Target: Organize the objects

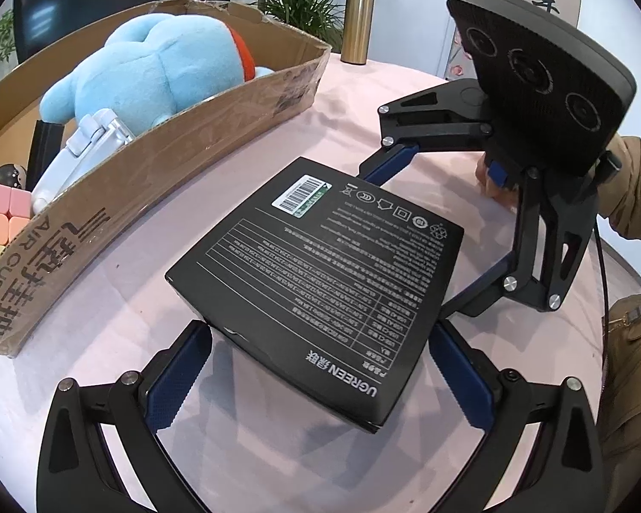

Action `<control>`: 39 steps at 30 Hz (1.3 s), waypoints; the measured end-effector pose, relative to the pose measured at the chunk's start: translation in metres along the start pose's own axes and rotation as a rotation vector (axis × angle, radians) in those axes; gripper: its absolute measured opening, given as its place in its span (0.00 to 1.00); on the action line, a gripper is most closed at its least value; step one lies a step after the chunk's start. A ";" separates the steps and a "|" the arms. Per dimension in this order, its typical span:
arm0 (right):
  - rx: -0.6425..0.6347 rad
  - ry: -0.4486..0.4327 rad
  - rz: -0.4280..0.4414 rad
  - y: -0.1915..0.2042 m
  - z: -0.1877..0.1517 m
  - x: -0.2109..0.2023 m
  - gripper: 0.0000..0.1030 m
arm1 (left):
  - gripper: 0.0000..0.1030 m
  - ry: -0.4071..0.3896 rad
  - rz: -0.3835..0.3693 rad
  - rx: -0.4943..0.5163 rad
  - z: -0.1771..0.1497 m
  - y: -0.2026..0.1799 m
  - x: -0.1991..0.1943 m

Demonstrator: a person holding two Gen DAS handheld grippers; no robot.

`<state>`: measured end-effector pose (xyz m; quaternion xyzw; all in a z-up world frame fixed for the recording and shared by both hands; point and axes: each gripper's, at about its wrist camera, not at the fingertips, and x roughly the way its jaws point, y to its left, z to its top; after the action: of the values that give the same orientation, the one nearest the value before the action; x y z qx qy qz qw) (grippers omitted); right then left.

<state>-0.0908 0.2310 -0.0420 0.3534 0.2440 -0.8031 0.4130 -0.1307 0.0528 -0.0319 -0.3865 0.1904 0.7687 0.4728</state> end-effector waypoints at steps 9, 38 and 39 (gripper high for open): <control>-0.002 -0.011 -0.013 0.002 0.004 -0.009 0.79 | 0.98 -0.020 0.006 0.018 0.002 -0.007 -0.009; -0.040 -0.049 -0.090 0.024 0.020 -0.055 0.76 | 0.98 -0.087 0.094 0.099 0.020 -0.030 -0.053; -0.041 -0.051 -0.093 0.024 0.021 -0.056 0.76 | 0.98 -0.090 0.098 0.103 0.021 -0.030 -0.056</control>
<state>-0.0551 0.2313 0.0117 0.3125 0.2661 -0.8249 0.3887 -0.0986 0.0489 0.0264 -0.3171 0.2269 0.7966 0.4619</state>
